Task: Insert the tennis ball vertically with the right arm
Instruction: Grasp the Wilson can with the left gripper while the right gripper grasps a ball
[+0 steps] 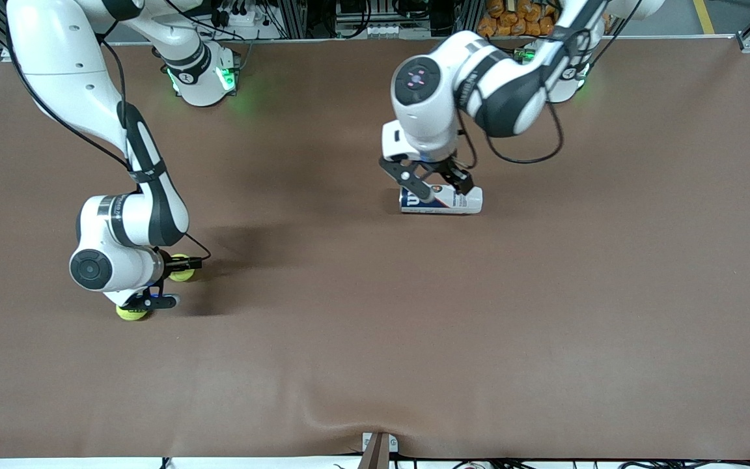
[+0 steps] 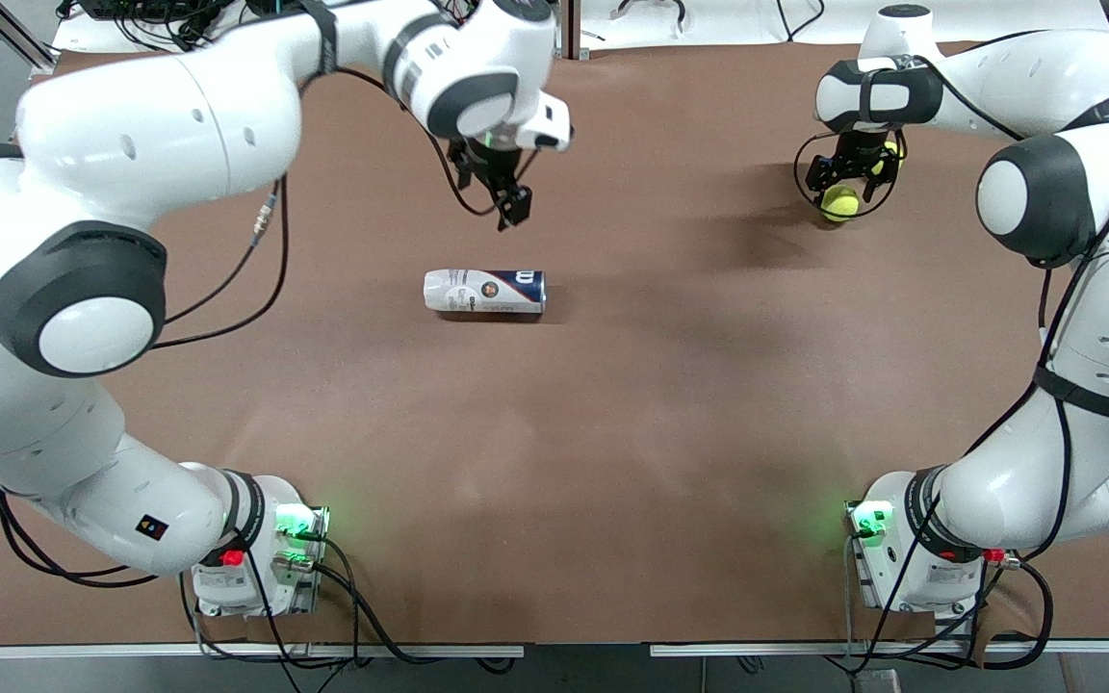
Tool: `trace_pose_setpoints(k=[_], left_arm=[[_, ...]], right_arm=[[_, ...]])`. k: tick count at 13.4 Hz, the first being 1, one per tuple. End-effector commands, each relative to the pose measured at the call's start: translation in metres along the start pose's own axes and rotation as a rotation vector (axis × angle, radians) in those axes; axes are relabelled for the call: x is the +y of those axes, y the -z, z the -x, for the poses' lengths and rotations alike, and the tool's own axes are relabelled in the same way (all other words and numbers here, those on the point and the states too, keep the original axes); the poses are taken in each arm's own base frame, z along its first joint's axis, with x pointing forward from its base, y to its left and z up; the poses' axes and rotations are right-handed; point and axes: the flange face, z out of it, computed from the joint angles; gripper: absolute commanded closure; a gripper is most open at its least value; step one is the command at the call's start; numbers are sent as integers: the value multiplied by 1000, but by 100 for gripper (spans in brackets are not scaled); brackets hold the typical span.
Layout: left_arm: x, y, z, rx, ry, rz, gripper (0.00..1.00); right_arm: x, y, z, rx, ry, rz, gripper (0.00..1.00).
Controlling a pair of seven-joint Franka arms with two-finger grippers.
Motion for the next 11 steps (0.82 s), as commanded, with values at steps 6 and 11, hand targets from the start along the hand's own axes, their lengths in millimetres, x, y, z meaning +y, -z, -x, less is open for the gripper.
trace_pose_setpoints(k=[6,11], left_arm=[[55,-55,33,125,-292,-35,0],[52,-94,36,205,-437,-16,0]], right_arm=[[8,4,-5,32,23,-21,41],[5,24,-7,47,49,-23,73]])
